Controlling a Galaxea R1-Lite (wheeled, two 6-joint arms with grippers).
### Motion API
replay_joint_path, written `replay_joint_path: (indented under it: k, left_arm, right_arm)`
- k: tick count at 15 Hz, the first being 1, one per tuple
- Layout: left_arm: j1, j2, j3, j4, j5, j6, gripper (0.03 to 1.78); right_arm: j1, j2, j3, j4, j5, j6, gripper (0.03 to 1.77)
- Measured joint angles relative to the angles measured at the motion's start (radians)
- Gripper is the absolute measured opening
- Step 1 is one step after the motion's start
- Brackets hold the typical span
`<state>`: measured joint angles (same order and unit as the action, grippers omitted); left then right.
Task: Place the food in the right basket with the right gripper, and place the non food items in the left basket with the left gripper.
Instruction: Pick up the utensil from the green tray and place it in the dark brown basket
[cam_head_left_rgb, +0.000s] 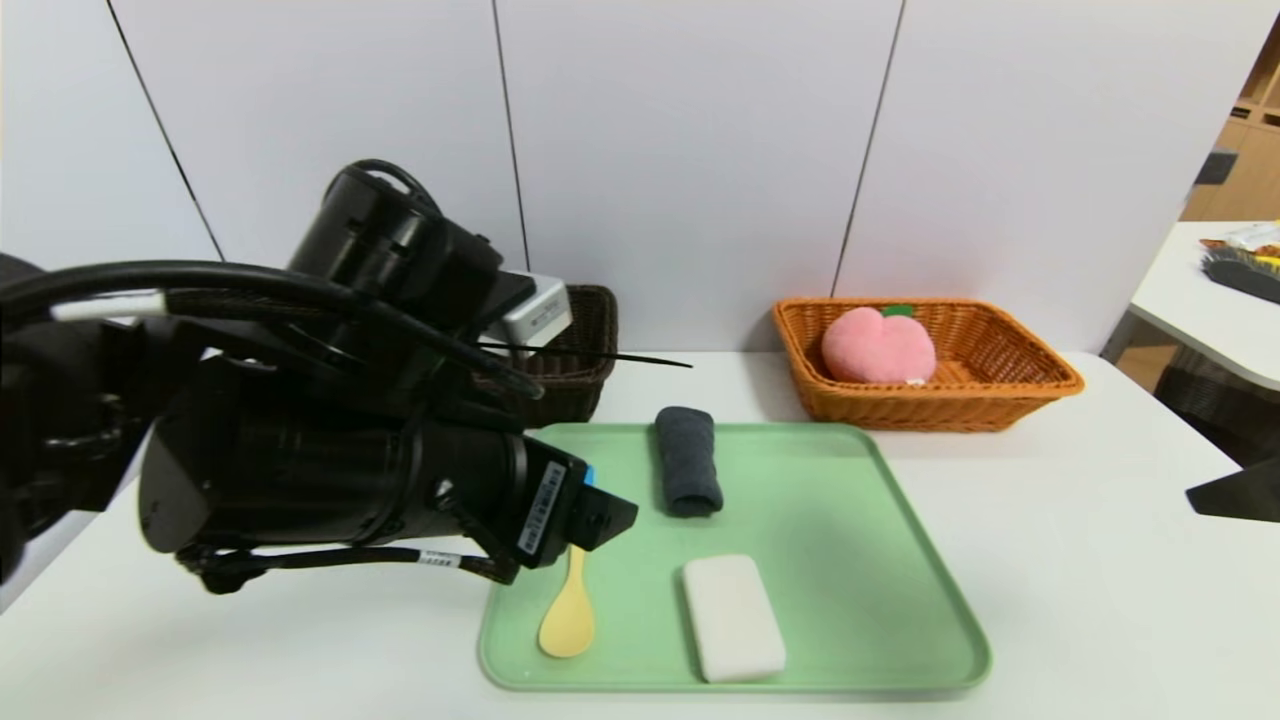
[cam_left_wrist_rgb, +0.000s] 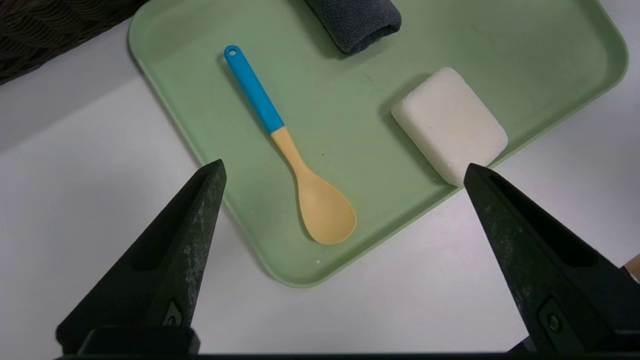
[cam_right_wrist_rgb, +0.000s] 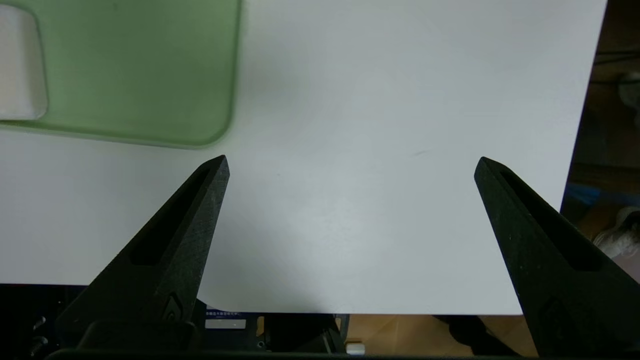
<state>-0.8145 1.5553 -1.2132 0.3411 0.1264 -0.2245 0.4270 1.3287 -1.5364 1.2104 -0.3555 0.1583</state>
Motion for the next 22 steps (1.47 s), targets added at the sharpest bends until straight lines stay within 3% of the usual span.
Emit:
replay_joint_path:
  k: [3,5,8,15,19,22]
  left_arm:
    - [-0.010,0.090,-0.059,0.002,0.006,0.001,1.69]
    - [-0.017,0.145,-0.094,0.011,0.046,0.000,1.69]
    - [-0.022,0.226,-0.155,0.066,0.137,-0.034,1.69]
    - [-0.021,0.392,-0.441,0.406,0.138,-0.277,1.69]
    - [-0.016,0.472,-0.528,0.487,0.138,-0.420,1.69]
    - [-0.002,0.513,-0.557,0.502,0.139,-0.450,1.69]
  right_arm:
    - [-0.137,-0.085,0.085,-0.008,0.007,-0.003,1.70]
    - [-0.172,-0.127,0.145,-0.033,0.011,-0.001,1.70]
    - [-0.184,-0.160,0.182,-0.087,0.017,0.002,1.70]
    - [-0.199,-0.176,0.217,-0.096,0.038,0.005,1.70]
    - [-0.199,-0.186,0.217,-0.095,0.038,0.025,1.70]
    - [-0.199,-0.188,0.216,-0.096,0.037,0.030,1.70]
